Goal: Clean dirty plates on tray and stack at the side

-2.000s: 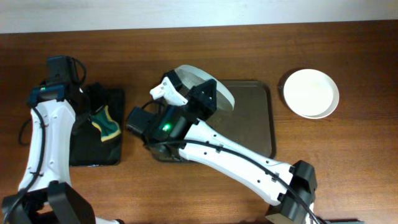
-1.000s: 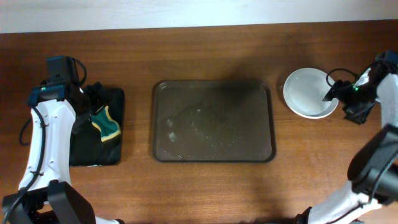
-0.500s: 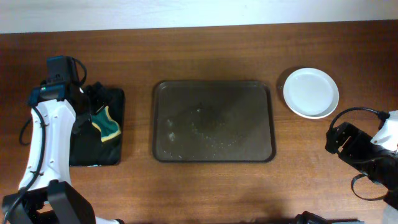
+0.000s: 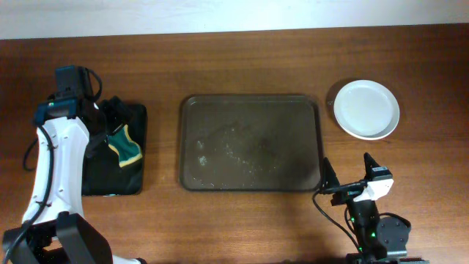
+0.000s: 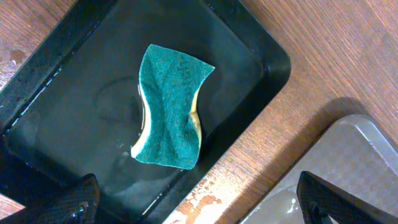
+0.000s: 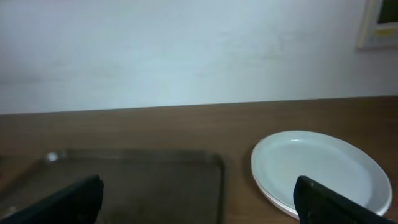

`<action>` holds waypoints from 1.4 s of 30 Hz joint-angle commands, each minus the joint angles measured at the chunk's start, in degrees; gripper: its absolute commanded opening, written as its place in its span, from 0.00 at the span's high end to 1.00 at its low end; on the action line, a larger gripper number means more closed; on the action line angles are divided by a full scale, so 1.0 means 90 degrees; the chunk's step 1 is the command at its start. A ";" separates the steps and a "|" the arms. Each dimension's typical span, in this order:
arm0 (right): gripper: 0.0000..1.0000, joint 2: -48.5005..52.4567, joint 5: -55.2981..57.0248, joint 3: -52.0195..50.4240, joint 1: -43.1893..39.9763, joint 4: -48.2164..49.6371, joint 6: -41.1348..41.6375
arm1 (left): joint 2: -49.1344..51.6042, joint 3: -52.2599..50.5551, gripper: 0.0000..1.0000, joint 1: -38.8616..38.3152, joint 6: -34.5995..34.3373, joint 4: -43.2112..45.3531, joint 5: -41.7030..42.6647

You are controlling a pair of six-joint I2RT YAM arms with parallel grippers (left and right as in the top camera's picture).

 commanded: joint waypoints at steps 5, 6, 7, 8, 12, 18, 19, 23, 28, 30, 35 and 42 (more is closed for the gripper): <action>0.02 -0.0068 0.0605 -0.0165 -0.0029 -0.0323 -0.0073 | -0.0010 0.0029 0.01 0.0039 0.0007 0.0007 0.0019; 0.02 -0.0068 0.0605 -0.0165 -0.0029 -0.0321 -0.0073 | -0.0010 0.0029 0.01 0.0039 0.0007 0.0007 0.0017; 0.02 -0.0068 0.0605 -0.0165 -0.0029 -0.0323 -0.0073 | -0.0010 0.0029 0.00 0.0039 0.0007 0.0007 0.0017; 0.02 -0.0068 0.0605 -0.0165 -0.0029 -0.0323 -0.0073 | -0.0010 0.0029 0.01 0.0039 0.0007 0.0007 0.0019; 0.02 -0.0068 0.0605 -0.0165 -0.0029 -0.0323 -0.0073 | -0.0010 0.0029 0.01 0.0039 0.0007 0.0007 0.0019; 0.02 -0.0068 0.0605 -0.0165 -0.0029 -0.0321 -0.0073 | -0.0277 0.0027 0.01 0.0039 0.0036 -0.0185 -0.0284; 0.02 -0.0068 0.0605 -0.0165 -0.0029 -0.0321 -0.0073 | -0.0619 -0.0039 0.01 0.0010 0.0029 -0.0420 -0.0199; 0.02 -0.0068 0.0605 -0.0165 -0.0029 -0.0321 -0.0073 | -0.3512 -0.2992 0.01 -0.1234 0.0476 0.2356 -0.0097; 0.02 -0.0068 0.0605 -0.0165 -0.0029 -0.0321 -0.0073 | -0.8772 -0.6676 0.01 -0.1630 0.1154 0.4605 -0.0333; 0.02 -0.0068 0.0605 -0.0165 -0.0029 -0.0321 -0.0073 | -0.9581 -0.7203 0.00 -0.1630 0.1445 0.4881 -0.0466; 0.02 -0.0068 0.0605 -0.0165 -0.0029 -0.0323 -0.0073 | -1.0394 -0.8755 0.01 -0.1620 0.1683 0.6283 -0.0452; 0.02 -0.0068 0.0605 -0.0165 -0.0029 -0.0321 -0.0073 | -1.0399 -0.8752 0.00 -0.1294 0.3368 0.5719 -0.0029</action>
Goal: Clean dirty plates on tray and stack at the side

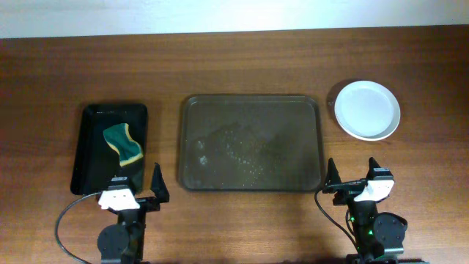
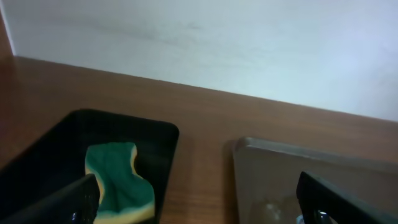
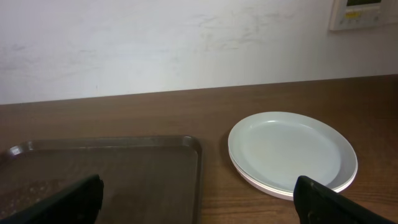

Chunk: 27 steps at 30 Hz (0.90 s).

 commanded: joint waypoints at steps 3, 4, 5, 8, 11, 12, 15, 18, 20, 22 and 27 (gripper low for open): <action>0.02 -0.0039 0.0056 -0.0046 -0.0029 -0.0024 -0.0002 | -0.0051 -0.0029 0.01 0.0032 0.0899 -0.0039 0.0238; 0.02 -0.0039 0.0056 -0.0046 -0.0029 -0.0024 -0.0002 | -0.0051 -0.0027 0.01 0.0032 0.0899 -0.0039 0.0274; 0.02 -0.0039 0.0056 -0.0046 -0.0029 -0.0024 -0.0002 | -0.0051 -0.0027 0.01 0.0032 0.0899 -0.0036 0.0274; 0.02 -0.0039 0.0056 -0.0046 -0.0029 -0.0024 -0.0002 | -0.0049 -0.0027 0.01 -0.0017 0.0933 -0.0041 0.0272; 0.02 -0.0039 0.0056 -0.0046 -0.0029 -0.0024 -0.0002 | -0.0049 -0.0027 0.01 -0.0189 0.1384 -0.0041 0.0272; 0.02 -0.0039 0.0056 -0.0046 -0.0029 -0.0027 -0.0002 | -0.0049 -0.0027 0.01 -0.0189 0.1384 -0.0044 0.0270; 0.02 -0.0039 0.0056 -0.0046 -0.0029 -0.0024 -0.0002 | -0.0049 -0.0027 0.01 -0.0189 0.1377 -0.0034 0.0250; 0.02 -0.0039 0.0056 -0.0046 -0.0029 -0.0024 -0.0002 | -0.0049 -0.0027 0.01 -0.0148 0.1324 -0.0036 0.0202; 0.02 -0.0039 0.0056 -0.0046 -0.0029 -0.0024 -0.0002 | -0.0051 -0.0027 0.01 -0.0070 0.1277 -0.0039 0.0202; 0.02 -0.0039 0.0056 -0.0046 -0.0029 -0.0024 -0.0002 | -0.0049 -0.0027 0.01 -0.0063 0.1134 -0.0039 0.0155; 0.02 -0.0039 0.0056 -0.0046 -0.0029 -0.0024 -0.0002 | -0.0049 -0.0029 0.00 -0.0063 0.0561 -0.0027 -0.0070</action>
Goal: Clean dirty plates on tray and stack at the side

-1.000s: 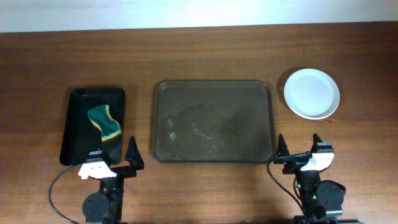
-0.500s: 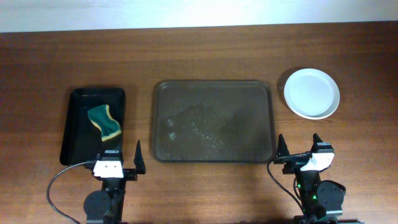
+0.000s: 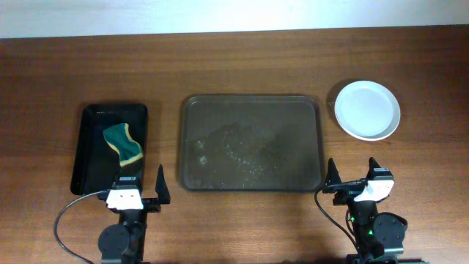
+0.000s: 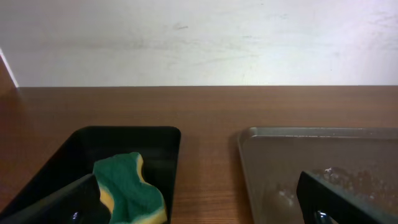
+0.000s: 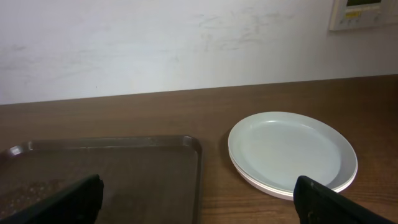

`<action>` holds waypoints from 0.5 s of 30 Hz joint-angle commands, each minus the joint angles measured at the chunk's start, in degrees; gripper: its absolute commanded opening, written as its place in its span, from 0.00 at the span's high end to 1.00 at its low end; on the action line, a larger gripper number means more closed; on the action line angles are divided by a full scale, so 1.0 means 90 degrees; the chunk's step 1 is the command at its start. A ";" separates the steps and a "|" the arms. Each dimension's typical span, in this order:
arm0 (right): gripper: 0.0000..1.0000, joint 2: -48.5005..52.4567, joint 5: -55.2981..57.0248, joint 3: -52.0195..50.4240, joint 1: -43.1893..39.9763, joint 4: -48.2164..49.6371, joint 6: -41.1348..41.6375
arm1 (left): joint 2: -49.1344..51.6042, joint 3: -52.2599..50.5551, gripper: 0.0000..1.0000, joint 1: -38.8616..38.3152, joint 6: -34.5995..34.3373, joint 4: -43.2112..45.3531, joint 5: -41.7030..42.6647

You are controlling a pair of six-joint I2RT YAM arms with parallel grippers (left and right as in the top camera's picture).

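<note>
The grey-brown tray (image 3: 293, 110) lies mid-table, wet with suds and crumbs, with no plate on it. White plates (image 3: 367, 109) sit stacked at the right (image 5: 291, 152). A green-and-yellow sponge (image 3: 122, 144) rests in a black basin (image 3: 88, 121) at the left (image 4: 129, 196). My left gripper (image 3: 140, 185) is parked at the front edge below the basin, open and empty. My right gripper (image 3: 351, 176) is parked at the front right, open and empty.
Bare wood surrounds the tray, basin and plates. A white wall runs behind the table; a thermostat panel (image 5: 364, 12) hangs at its right. Both arm bases stand at the table's front edge.
The left gripper has turned slightly at its parked spot, so its view now faces the wall squarely. The right arm, sponge, plates and tray stay where they were.
The left gripper was open above the sponge in the black basin, while the right sat parked in front. Then the left arm was parked at the front edge too, the sponge left in the basin. Both stand parked and open now.
</note>
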 commanded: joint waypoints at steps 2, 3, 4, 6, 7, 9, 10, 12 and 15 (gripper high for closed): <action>0.02 -0.0039 0.0056 -0.0046 -0.0029 -0.0024 -0.0002 | -0.0049 -0.0029 0.01 0.0039 -0.0270 -0.0022 -0.0107; 0.02 -0.0039 0.0056 -0.0046 -0.0029 -0.0024 -0.0002 | -0.0051 -0.0029 0.01 0.0039 -0.0267 -0.0022 -0.0085; 0.02 -0.0039 0.0056 -0.0046 -0.0029 -0.0024 -0.0002 | -0.0049 -0.0029 0.01 0.0039 -0.0270 -0.0015 -0.0036; 0.02 -0.0039 0.0056 -0.0046 -0.0029 -0.0024 -0.0002 | -0.0049 -0.0029 0.00 0.0039 -0.0270 -0.0015 -0.0034; 0.02 -0.0039 0.0056 -0.0046 -0.0029 -0.0024 -0.0002 | -0.0049 -0.0029 0.01 0.0039 -0.0270 -0.0015 -0.0034; 0.02 -0.0039 0.0056 -0.0046 -0.0029 -0.0024 -0.0002 | -0.0049 -0.0029 0.01 0.0039 -0.0270 -0.0015 -0.0034; 0.02 -0.0039 0.0056 -0.0046 -0.0029 -0.0024 -0.0002 | -0.0049 -0.0029 0.01 0.0039 -0.0270 -0.0017 -0.0034; 0.02 -0.0039 0.0056 -0.0046 -0.0029 -0.0027 -0.0002 | -0.0049 -0.0029 0.01 0.0039 -0.0270 -0.0015 -0.0034; 0.02 -0.0039 0.0056 -0.0046 -0.0029 -0.0024 -0.0002 | -0.0049 -0.0029 0.01 0.0039 -0.0270 -0.0015 -0.0036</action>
